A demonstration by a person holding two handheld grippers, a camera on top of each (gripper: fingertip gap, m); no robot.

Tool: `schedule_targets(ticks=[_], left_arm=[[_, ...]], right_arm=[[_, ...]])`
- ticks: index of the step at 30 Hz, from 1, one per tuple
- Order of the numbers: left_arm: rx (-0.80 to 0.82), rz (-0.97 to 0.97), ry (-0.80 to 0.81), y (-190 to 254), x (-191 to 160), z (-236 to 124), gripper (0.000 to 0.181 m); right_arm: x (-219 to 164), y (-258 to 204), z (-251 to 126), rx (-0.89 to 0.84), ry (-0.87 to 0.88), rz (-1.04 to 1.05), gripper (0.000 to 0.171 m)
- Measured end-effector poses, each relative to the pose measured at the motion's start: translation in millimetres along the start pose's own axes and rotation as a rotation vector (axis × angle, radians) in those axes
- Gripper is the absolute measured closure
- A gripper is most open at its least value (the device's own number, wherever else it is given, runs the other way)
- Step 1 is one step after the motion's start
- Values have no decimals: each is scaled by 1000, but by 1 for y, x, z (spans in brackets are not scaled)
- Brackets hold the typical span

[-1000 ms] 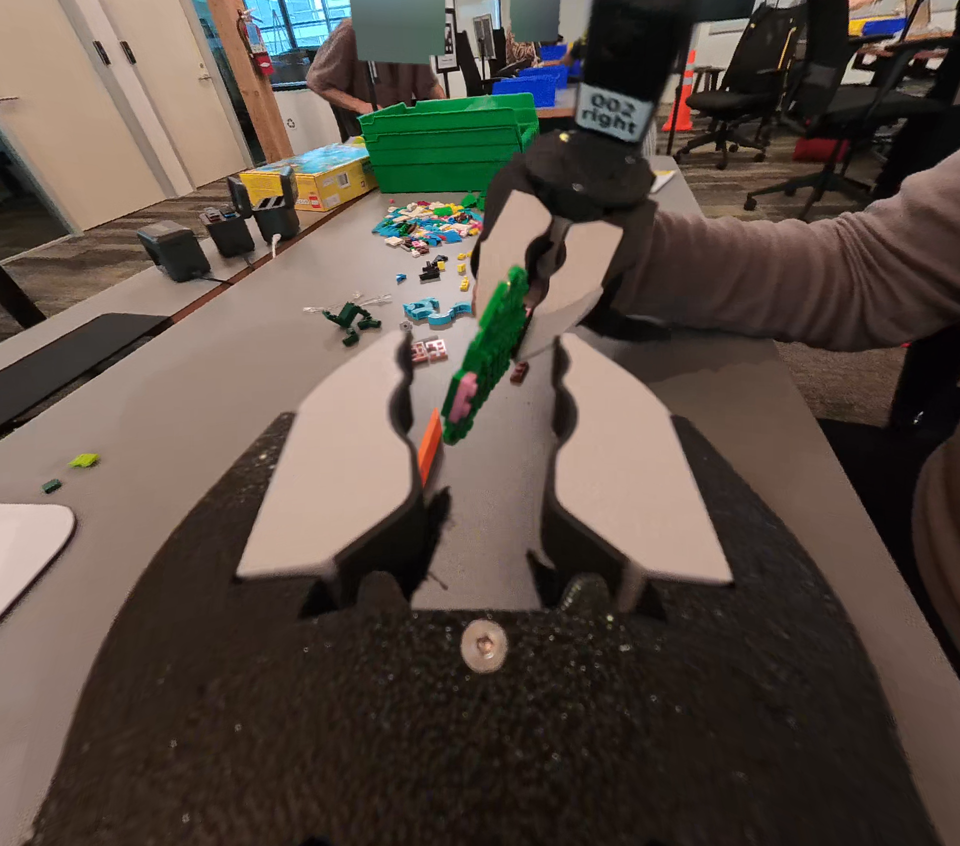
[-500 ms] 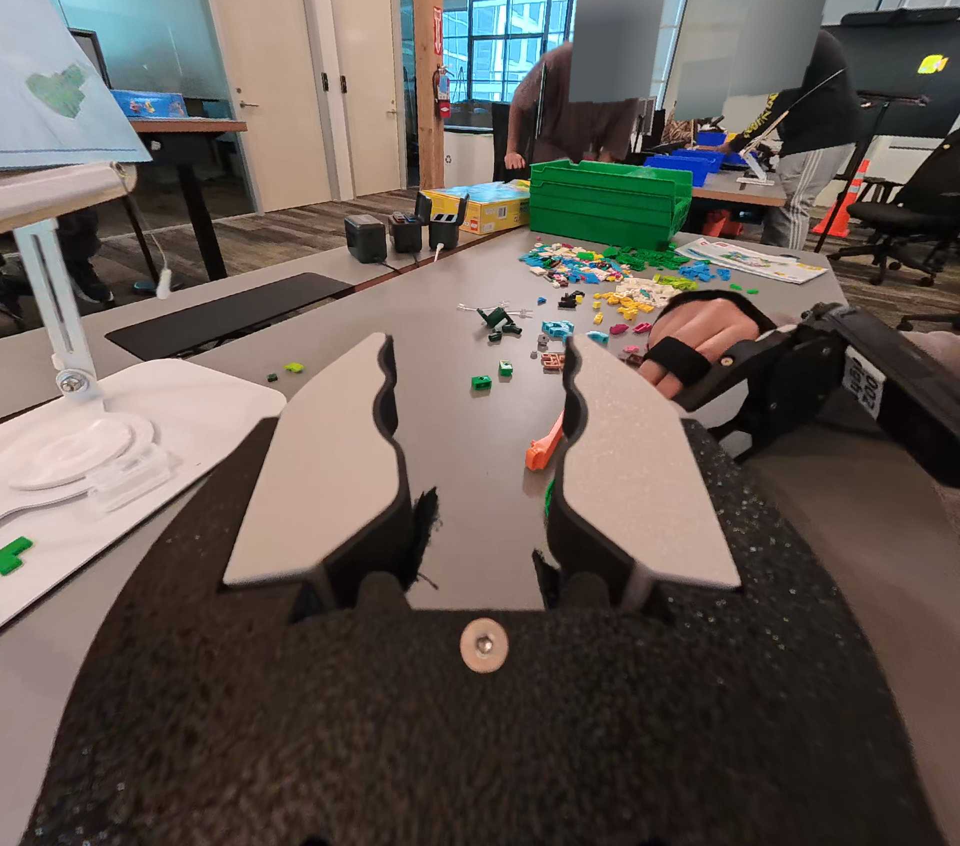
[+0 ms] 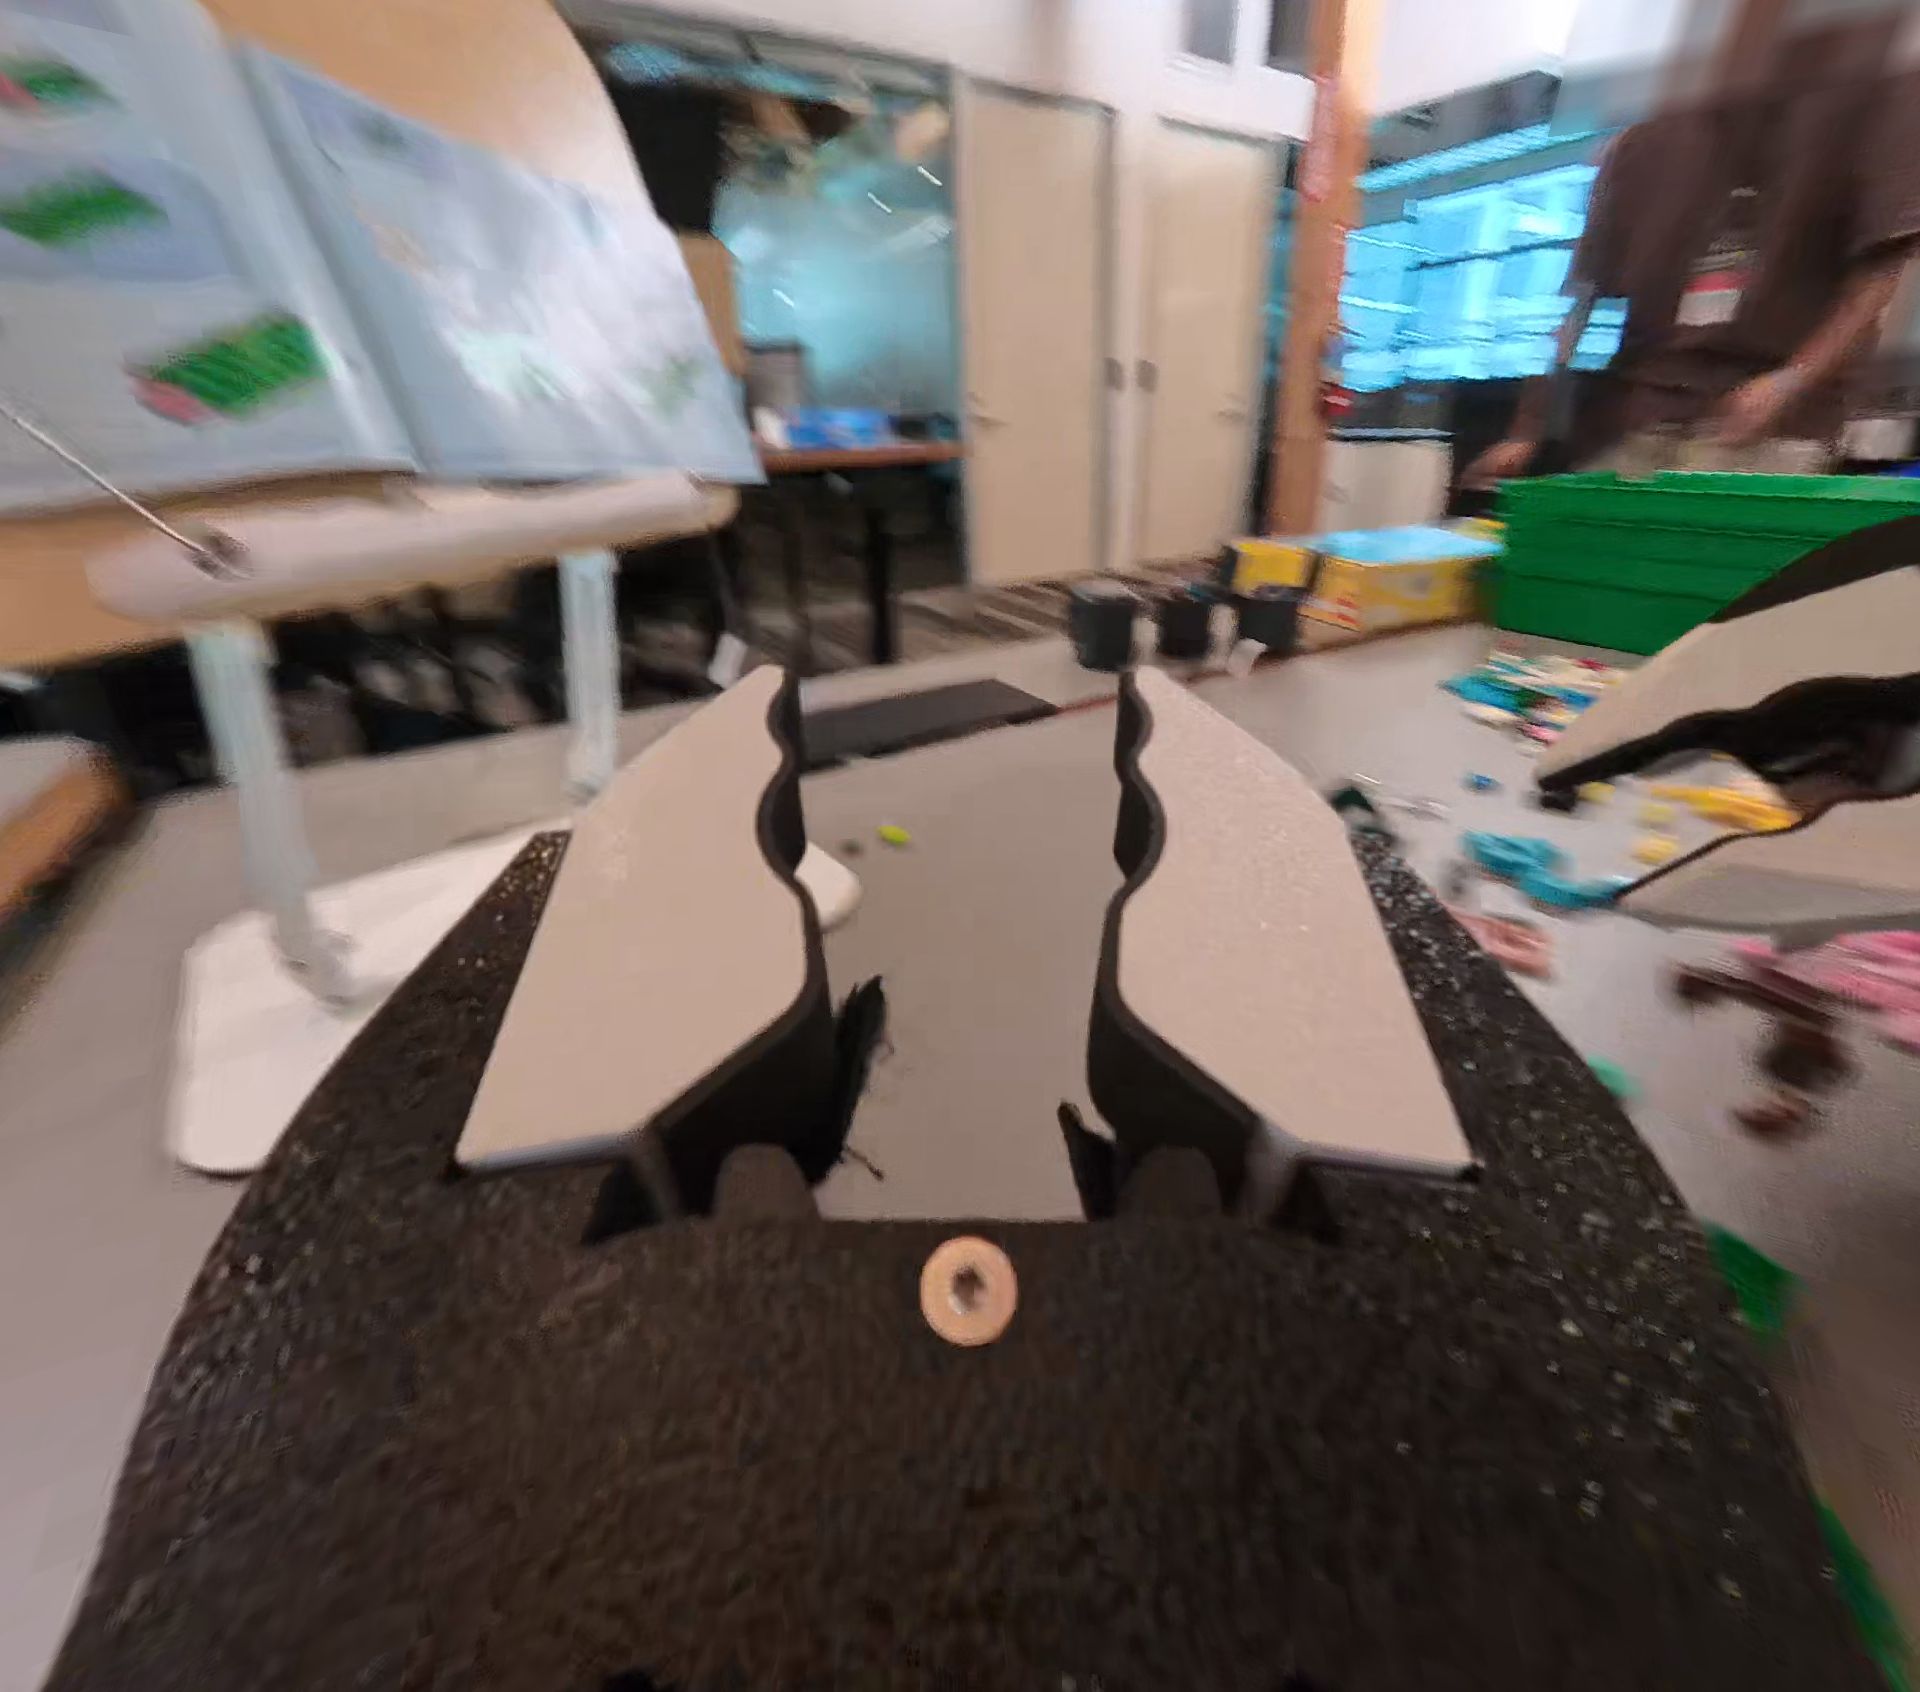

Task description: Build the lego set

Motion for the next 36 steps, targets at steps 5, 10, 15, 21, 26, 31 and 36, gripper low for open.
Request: schedule_targets(ticks=[5,10,15,21,26,31,36], left_arm=[[157,275,157,16,-8,20,131],[184,281,114,11,-35,38,126],[246,149,107,-10,-43,39,126],[238,138,95,-12,-46,42,130],[198,175,84,-7,-47,45,133],[205,164,77,-8,-48,45,135],[198,168,74,-7,-48,45,136]], right_arm=[[-4,56,31,-229,148,191,149],[-6,133,84,-430,295,433,155],[11,167,148,-449,426,489,153],[13,187,194,-455,457,490,149],[-23,216,206,-652,386,627,153],[-68,246,203,-617,538,1075,150],[-91,261,204,-493,620,1319,147]])
Point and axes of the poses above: each gripper's, where its closed fingertips meet, z out along the fingers, x out of its top, y = z × x across the jaws, the point moved 10 cm from there along -z, back along the fingers, and after that the axes turned 13 degrees about y, right-handed, at the moved point
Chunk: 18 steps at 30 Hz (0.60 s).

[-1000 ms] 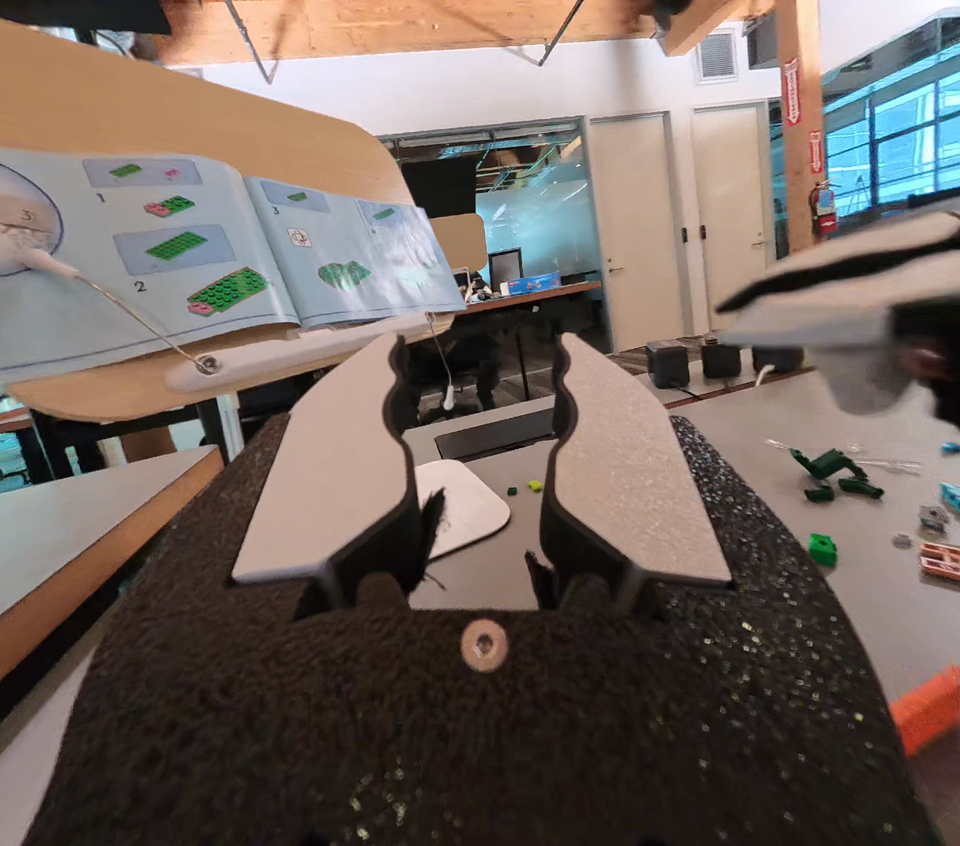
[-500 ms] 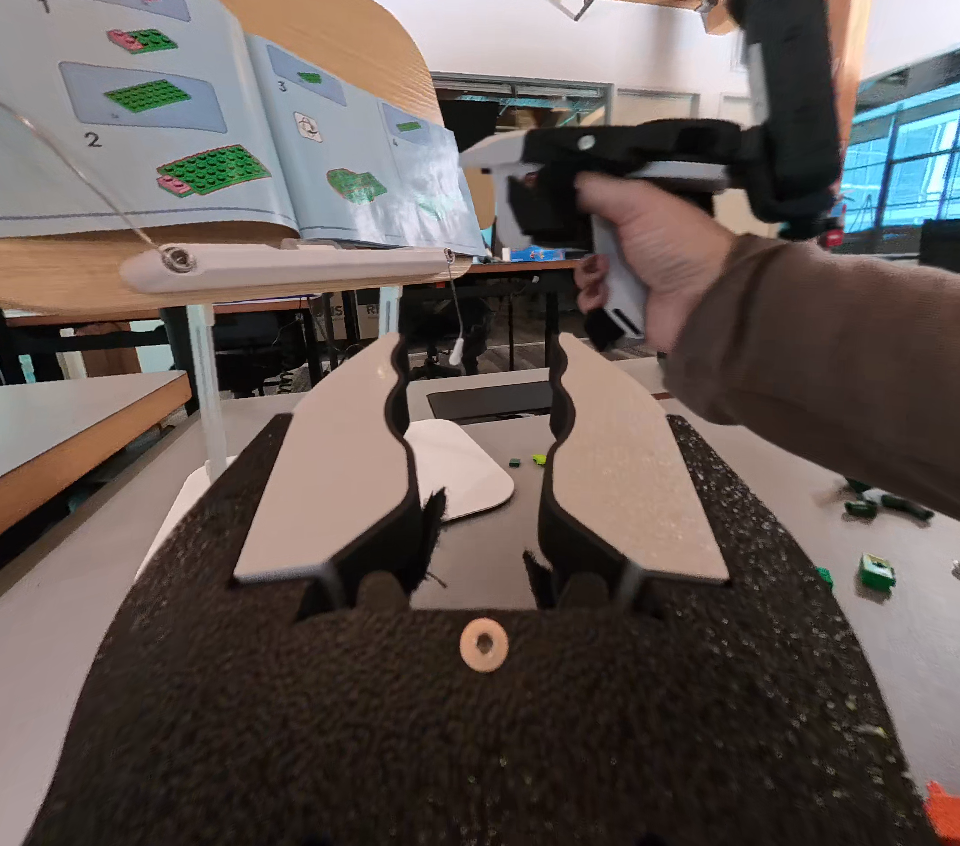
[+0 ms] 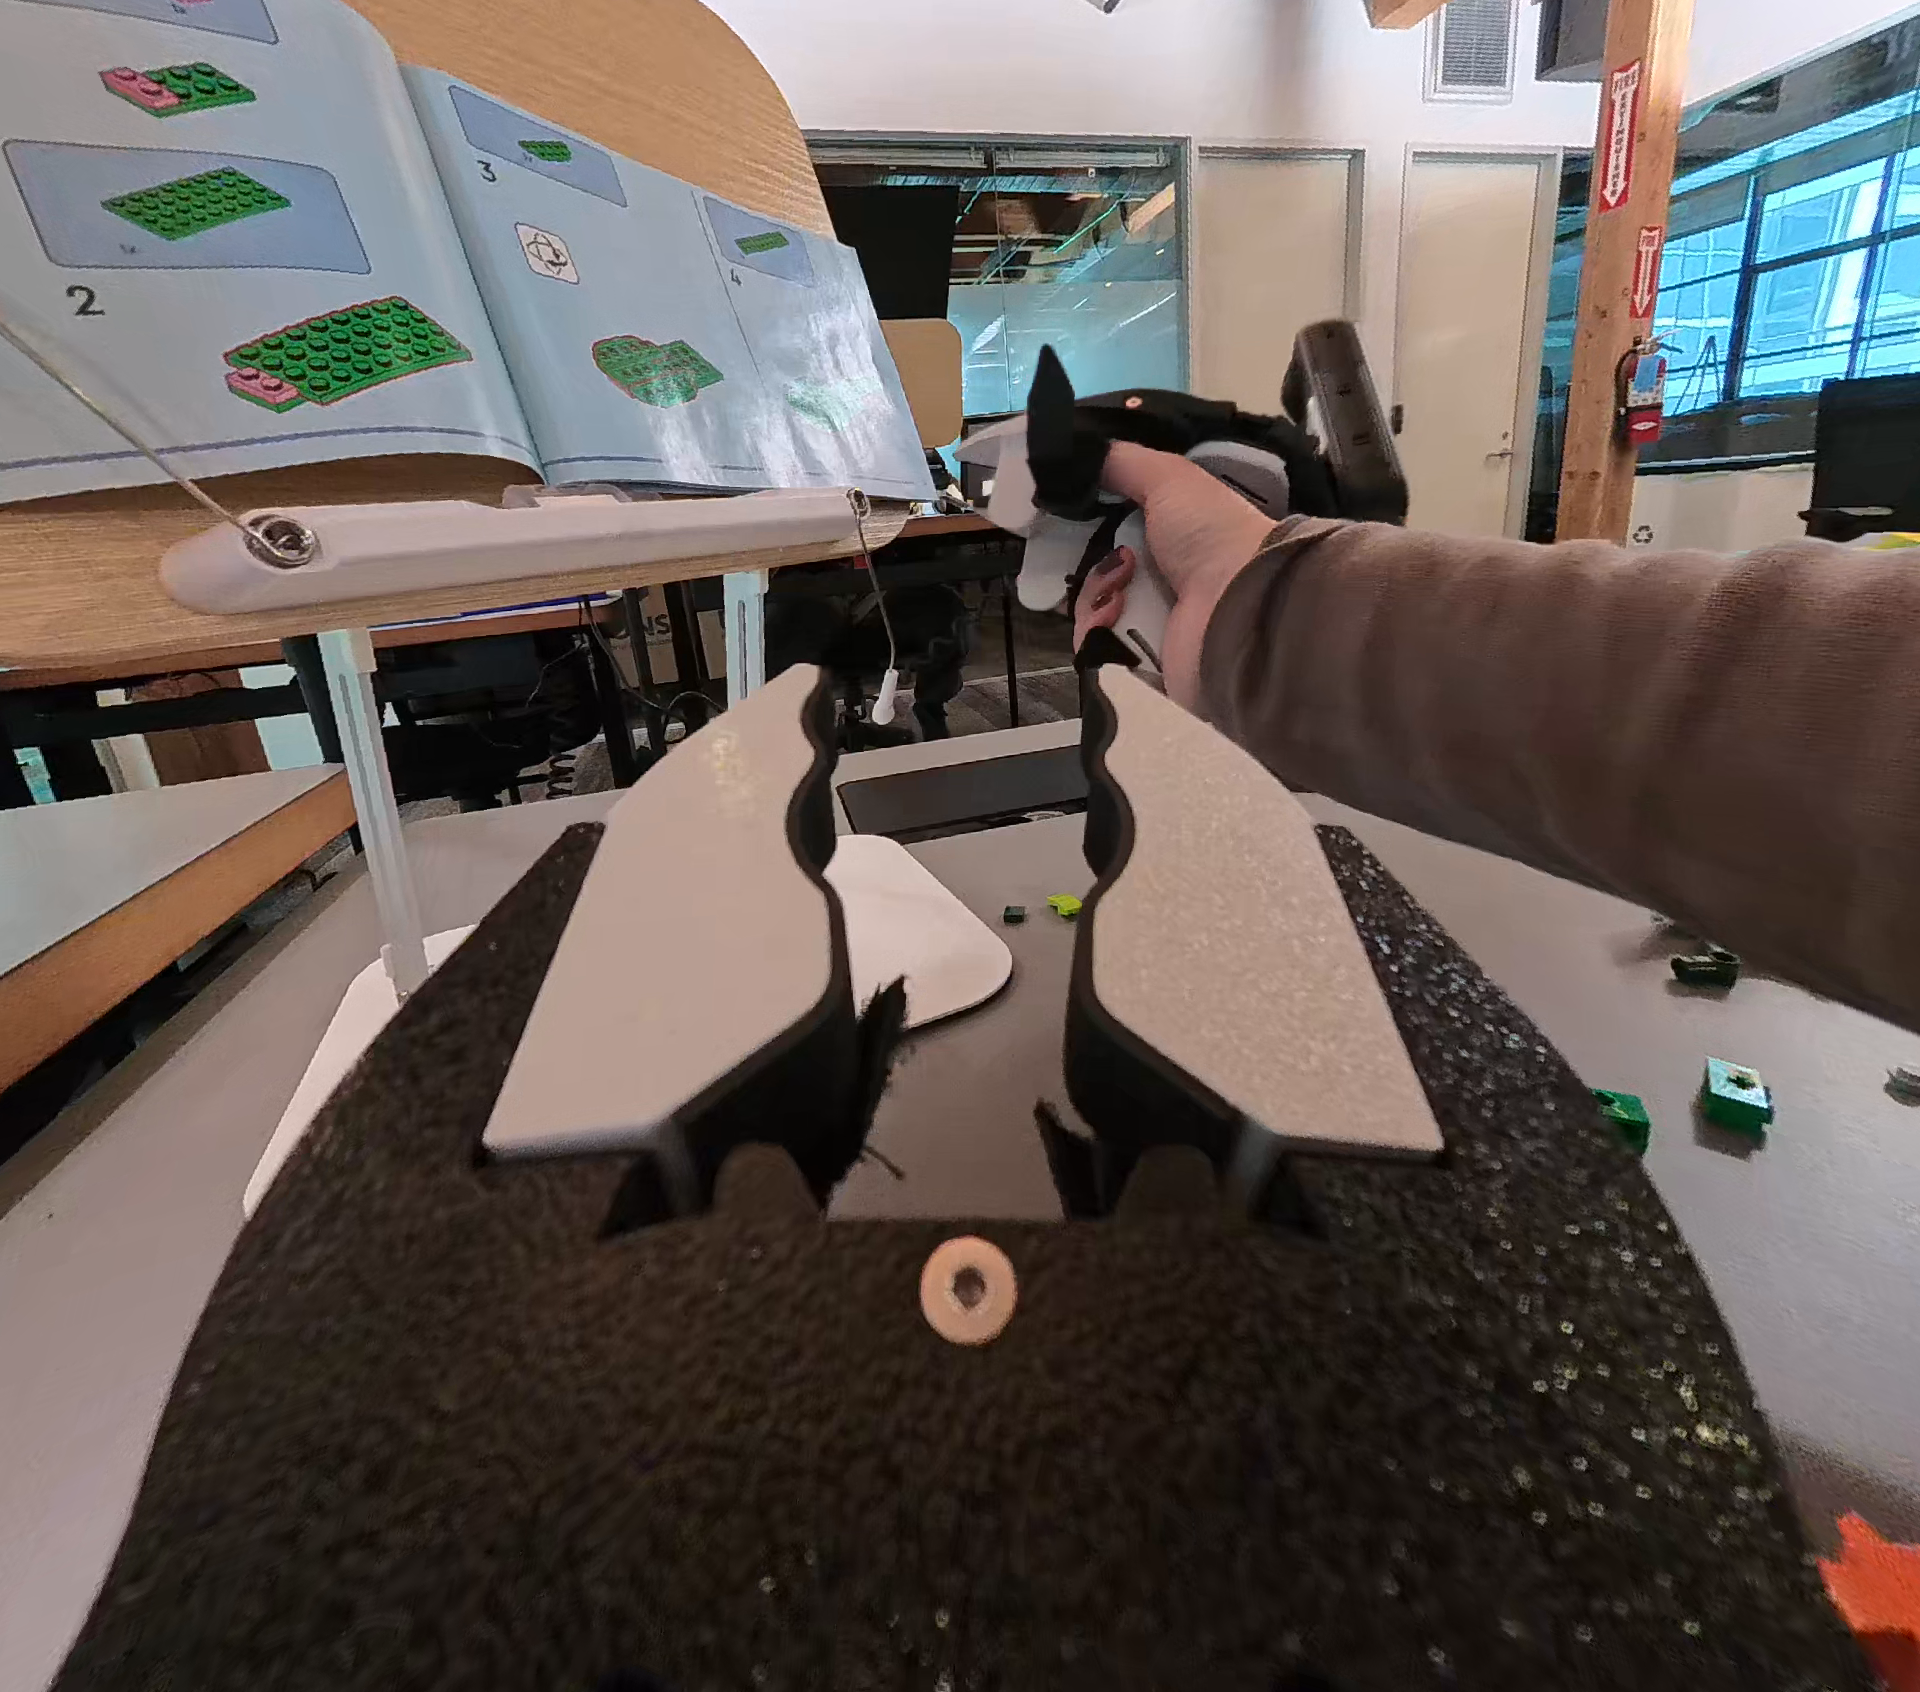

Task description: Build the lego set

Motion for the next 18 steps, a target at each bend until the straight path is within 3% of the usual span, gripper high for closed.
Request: schedule_targets(ticks=[7,18], left_arm=[[-7,1,-6,1,-1,0,140],[-20,5,-11,2,-1,0,145]], right_arm=[[1,1,9,75,-79,16,152],[-5,-23,20,43,-111,-561,149]])
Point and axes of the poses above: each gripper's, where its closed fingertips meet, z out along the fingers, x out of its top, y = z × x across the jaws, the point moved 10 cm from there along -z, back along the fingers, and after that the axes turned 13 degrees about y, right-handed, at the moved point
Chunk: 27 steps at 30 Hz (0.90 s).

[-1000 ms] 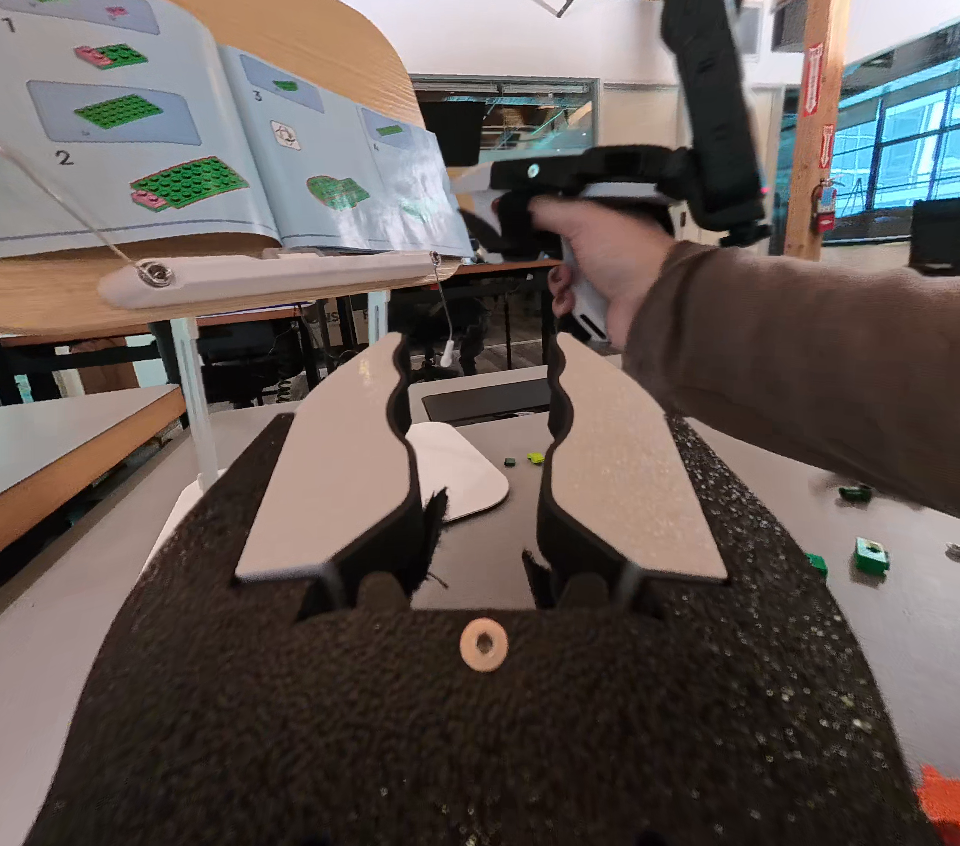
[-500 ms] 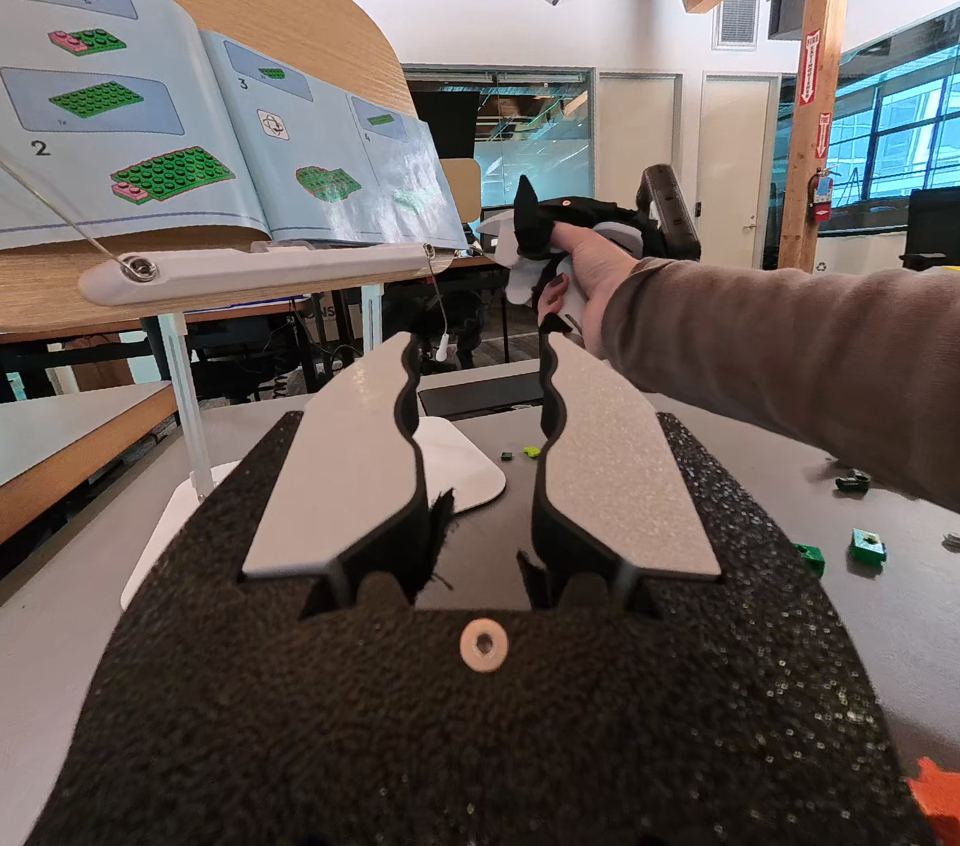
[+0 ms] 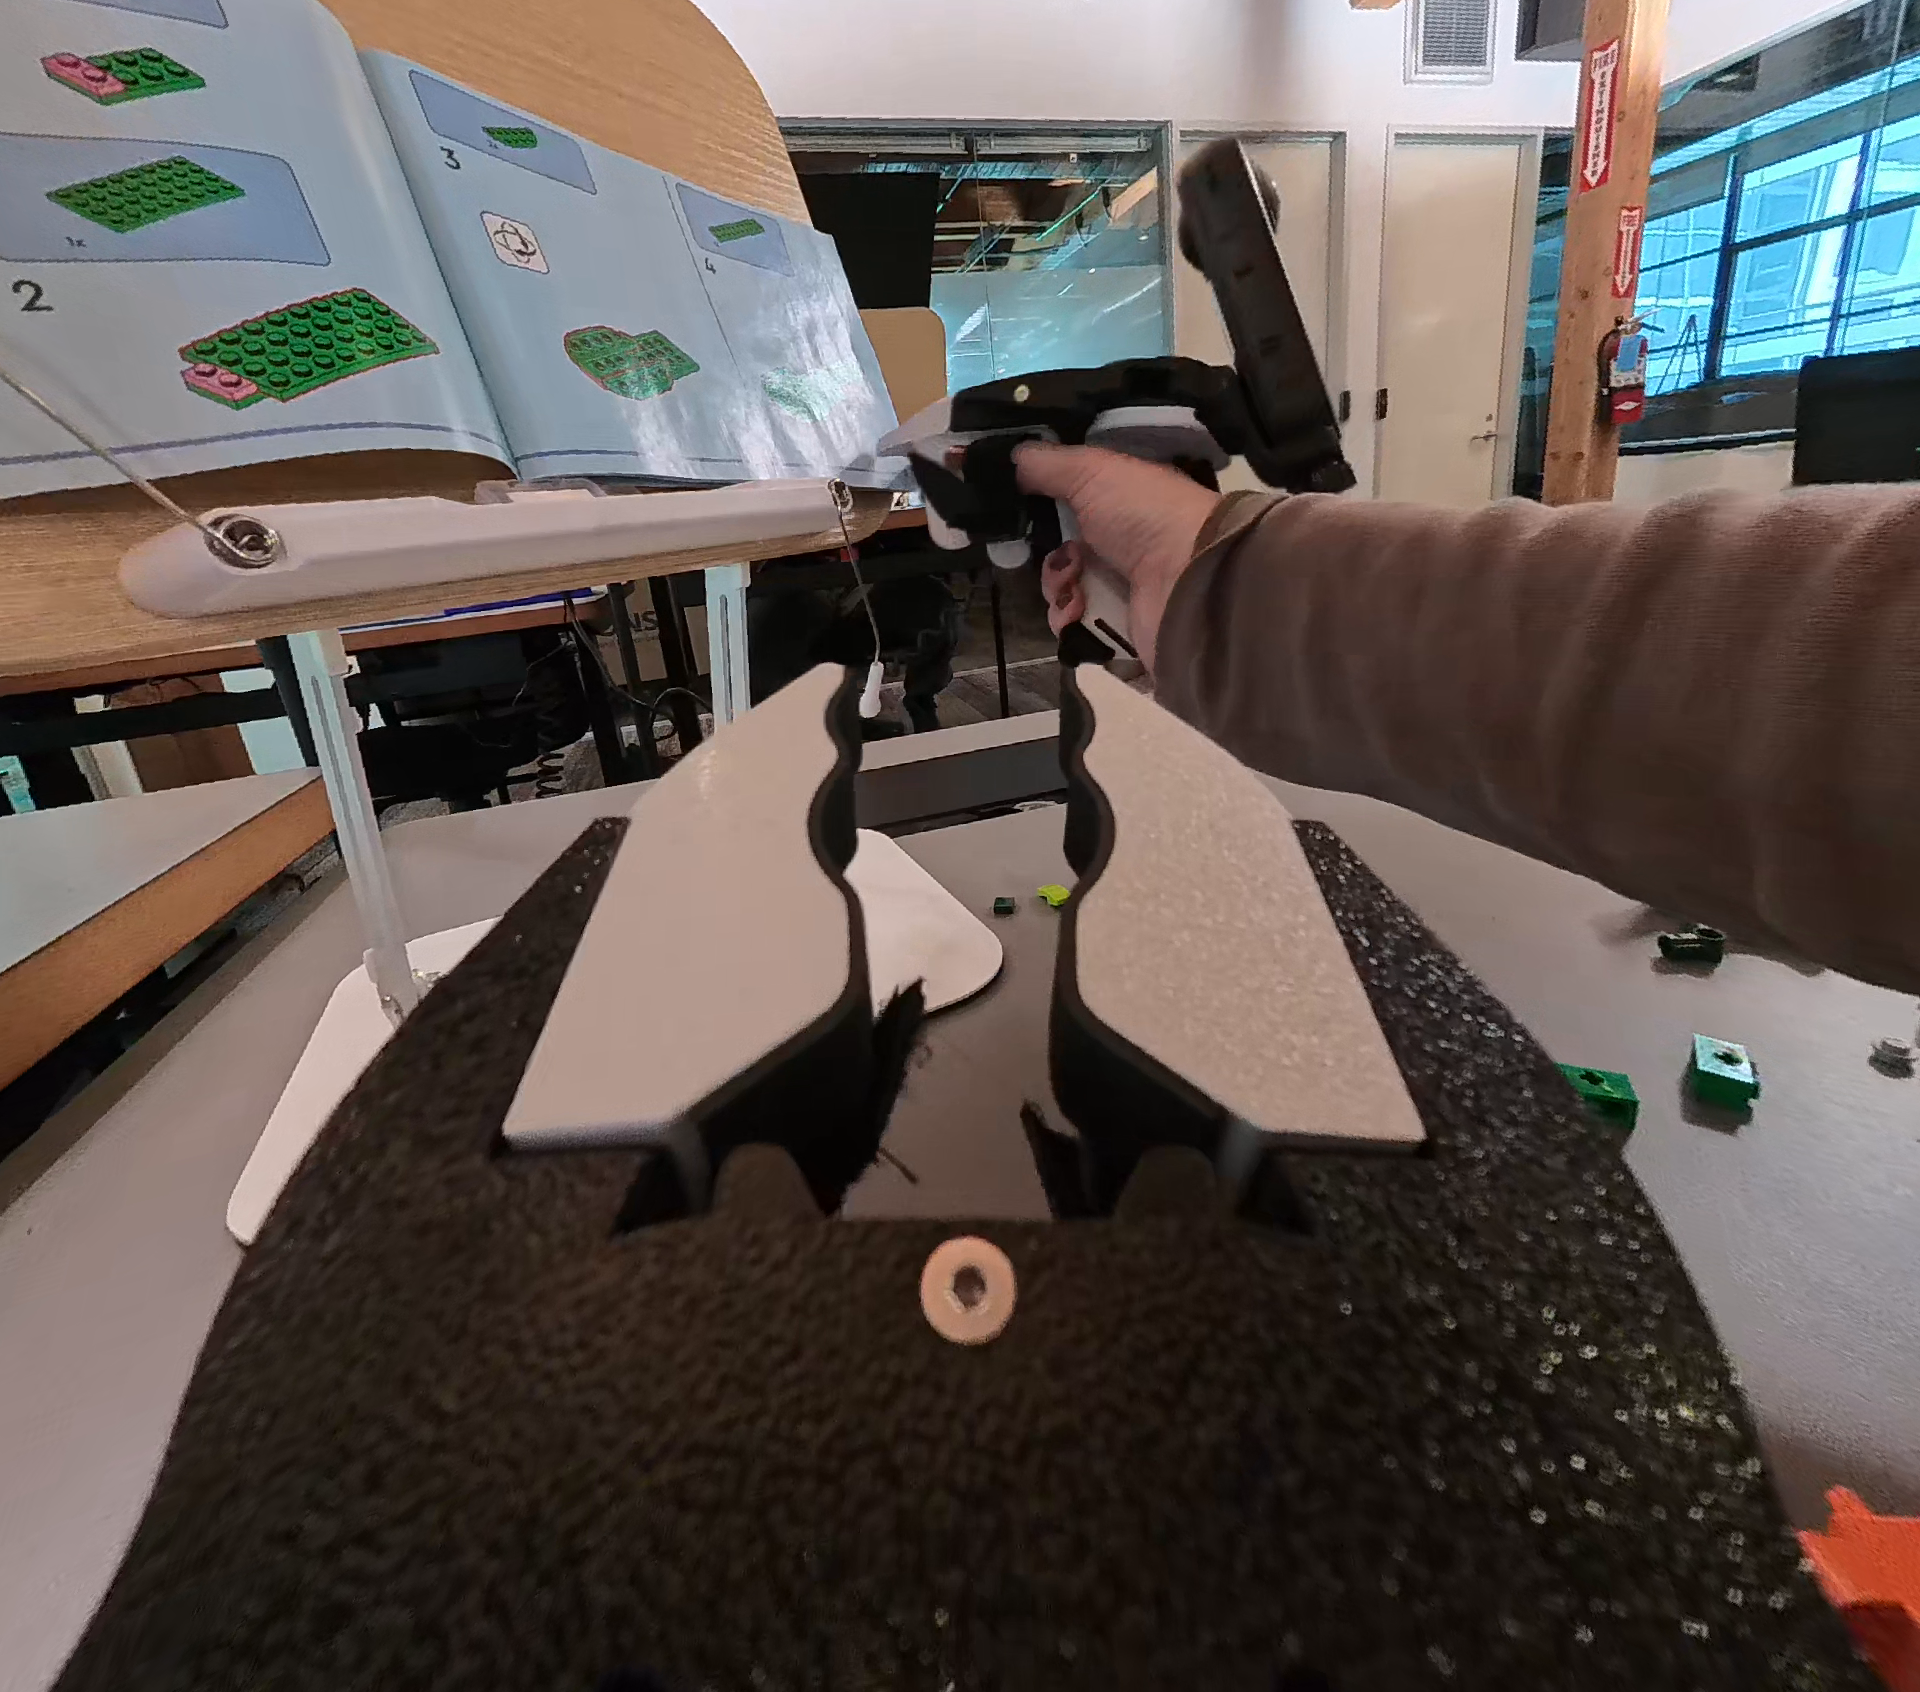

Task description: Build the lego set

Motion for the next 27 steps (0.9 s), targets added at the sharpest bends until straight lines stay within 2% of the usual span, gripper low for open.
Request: schedule_targets(ticks=[6,10,13,24,25,27], left_arm=[[-5,2,-1,1,0,0,148],[-8,3,-2,1,0,0,149],[-8,2,-2,1,0,0,149],[-8,2,-4,1,-1,0,153],[-8,1,-4,1,-1,0,153],[-8,2,-5,1,-1,0,153]], right_arm=[[3,-10,3,-29,2,-164,156],[4,-9,5,-54,16,-173,134],[3,-7,8,-18,0,-115,134],[1,-7,2,-31,46,-136,170],[1,-8,2,-29,50,-138,168],[1,-8,3,-20,48,-128,152]])
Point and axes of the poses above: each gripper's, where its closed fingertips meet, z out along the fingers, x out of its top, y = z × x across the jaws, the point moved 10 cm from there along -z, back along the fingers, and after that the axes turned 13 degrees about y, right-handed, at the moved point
